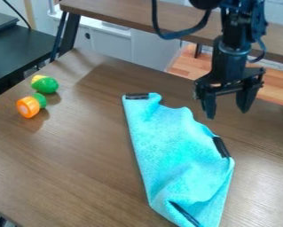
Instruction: Fold the cloth from bottom left to top right
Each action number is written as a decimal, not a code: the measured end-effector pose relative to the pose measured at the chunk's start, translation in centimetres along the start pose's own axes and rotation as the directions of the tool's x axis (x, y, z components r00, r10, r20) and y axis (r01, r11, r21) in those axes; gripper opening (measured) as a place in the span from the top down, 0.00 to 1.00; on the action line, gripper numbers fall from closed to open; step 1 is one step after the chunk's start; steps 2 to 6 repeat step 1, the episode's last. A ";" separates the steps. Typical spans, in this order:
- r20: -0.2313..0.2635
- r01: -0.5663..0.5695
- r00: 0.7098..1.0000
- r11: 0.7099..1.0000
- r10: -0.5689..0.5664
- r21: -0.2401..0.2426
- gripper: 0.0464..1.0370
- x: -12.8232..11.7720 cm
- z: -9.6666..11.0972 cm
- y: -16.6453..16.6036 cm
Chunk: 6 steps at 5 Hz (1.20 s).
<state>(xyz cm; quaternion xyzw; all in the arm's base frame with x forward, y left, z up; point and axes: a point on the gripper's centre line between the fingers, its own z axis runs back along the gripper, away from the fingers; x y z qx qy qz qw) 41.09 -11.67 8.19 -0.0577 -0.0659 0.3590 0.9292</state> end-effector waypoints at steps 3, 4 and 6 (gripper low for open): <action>-0.045 0.040 0.998 0.998 -0.038 0.046 0.04 0.5 1.3 0.8; -0.045 0.040 0.998 0.998 -0.038 0.046 0.04 0.5 1.3 0.8; -0.045 0.040 0.998 0.998 -0.038 0.046 0.04 0.5 1.3 0.8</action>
